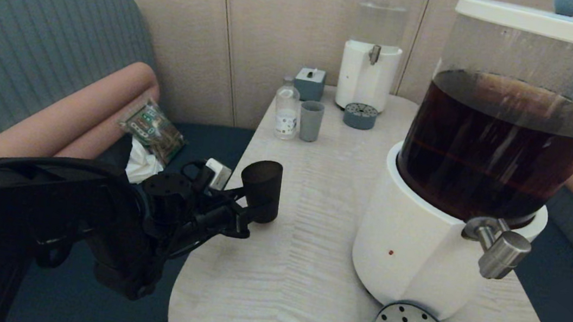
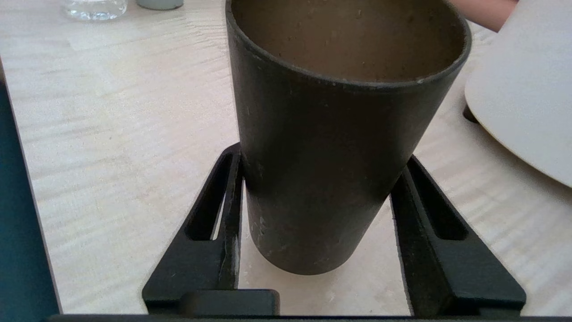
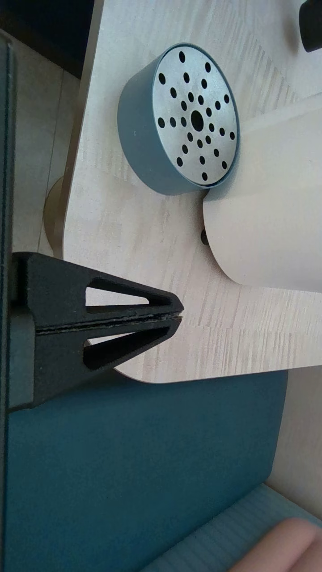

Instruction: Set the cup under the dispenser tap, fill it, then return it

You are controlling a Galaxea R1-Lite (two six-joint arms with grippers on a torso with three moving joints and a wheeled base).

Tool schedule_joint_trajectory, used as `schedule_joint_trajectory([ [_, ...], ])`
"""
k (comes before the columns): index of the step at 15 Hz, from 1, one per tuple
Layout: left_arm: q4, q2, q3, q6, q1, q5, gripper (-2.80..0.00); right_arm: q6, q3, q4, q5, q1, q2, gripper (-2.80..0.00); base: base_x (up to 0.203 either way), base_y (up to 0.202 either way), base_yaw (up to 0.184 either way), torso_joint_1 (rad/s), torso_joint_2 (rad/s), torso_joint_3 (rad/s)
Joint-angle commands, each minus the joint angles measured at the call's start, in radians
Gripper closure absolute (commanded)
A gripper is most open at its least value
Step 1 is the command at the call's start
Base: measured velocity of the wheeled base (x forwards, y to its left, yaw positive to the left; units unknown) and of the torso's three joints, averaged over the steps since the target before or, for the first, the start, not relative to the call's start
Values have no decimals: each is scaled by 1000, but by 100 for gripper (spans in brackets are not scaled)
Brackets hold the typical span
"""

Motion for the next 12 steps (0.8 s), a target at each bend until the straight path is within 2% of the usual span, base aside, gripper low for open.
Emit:
schedule_joint_trajectory([
  [1,-10,-5,1,-1,-3,-2,-280,-1,3,-1,0,0,0,0,0,0,0,0,0,0],
  [9,-10,5,2,-2,-10,-3,-280,-1,3,-1,0,0,-1,0,0,0,0,0,0,0],
  [12,-10,-45,90,-1,-12,-7,-280,-1,3,-1,0,-1,-1,0,0,0,0,0,0,0],
])
